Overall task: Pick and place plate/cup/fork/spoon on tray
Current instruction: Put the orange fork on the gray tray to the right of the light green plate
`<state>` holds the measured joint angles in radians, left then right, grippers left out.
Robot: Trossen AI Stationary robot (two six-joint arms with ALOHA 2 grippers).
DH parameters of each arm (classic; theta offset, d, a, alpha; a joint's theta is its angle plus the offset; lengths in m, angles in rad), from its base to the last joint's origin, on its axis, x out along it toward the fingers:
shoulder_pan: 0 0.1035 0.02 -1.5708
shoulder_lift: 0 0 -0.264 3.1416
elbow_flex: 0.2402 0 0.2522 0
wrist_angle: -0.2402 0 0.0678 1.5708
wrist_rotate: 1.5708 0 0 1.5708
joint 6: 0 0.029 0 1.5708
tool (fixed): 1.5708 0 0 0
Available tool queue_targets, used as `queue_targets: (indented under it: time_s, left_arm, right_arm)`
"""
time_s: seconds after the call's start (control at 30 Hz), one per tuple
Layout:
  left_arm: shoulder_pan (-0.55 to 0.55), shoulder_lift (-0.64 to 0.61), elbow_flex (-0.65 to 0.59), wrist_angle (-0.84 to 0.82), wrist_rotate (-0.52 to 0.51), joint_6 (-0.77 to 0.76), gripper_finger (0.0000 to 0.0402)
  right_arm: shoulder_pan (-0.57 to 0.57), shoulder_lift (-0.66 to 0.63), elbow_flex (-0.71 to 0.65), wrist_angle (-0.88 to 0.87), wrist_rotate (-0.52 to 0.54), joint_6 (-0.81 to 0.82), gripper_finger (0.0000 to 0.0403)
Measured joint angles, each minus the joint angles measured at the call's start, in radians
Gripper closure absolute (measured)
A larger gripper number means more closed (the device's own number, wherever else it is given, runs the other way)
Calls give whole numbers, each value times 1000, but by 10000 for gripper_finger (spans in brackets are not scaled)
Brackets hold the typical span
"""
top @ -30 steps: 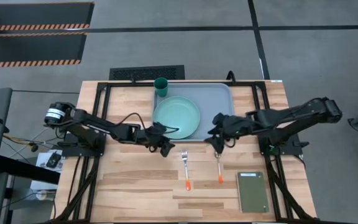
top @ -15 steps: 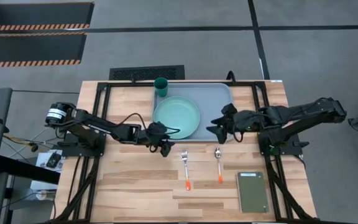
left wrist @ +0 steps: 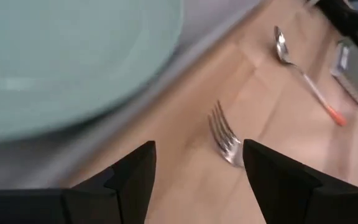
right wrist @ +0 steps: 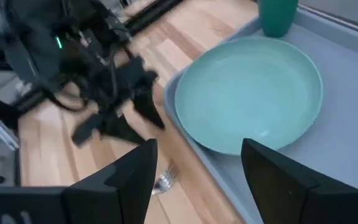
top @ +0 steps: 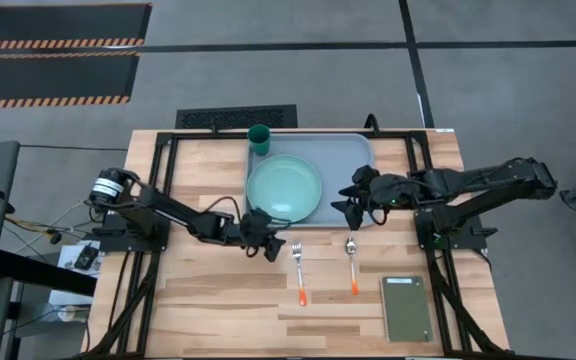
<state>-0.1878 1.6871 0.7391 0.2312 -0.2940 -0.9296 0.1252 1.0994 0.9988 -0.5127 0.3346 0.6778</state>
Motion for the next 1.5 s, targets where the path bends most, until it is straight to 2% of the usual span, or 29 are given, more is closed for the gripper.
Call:
queue_targets:
  time_s: [0.23, 0.5, 0.7, 0.87, 1.23, 1.5]
  left_arm:
    - [-41, 118, 70, 49, -28, -83, 175]
    - [-38, 258, 243, -28, -124, -83, 175]
    - [-37, 309, 280, -37, -129, -152, 179]
    - [-37, 310, 278, -44, -139, -199, 224]
    - [-54, 311, 277, -38, -135, -269, 390]
    - [-66, 308, 277, -18, -105, -250, 401]
  right_arm:
    - [-10, 1, 0, -3, -25, -32, 143]
    - [2, 1, 0, 0, -36, -71, 143]
    - [13, 1, 0, 17, -51, -134, 143]
    - [12, -1, 0, 19, -55, -167, 143]
    - [12, -1, 0, 20, -74, -211, 143]
    - [12, -6, 0, 18, -75, -211, 143]
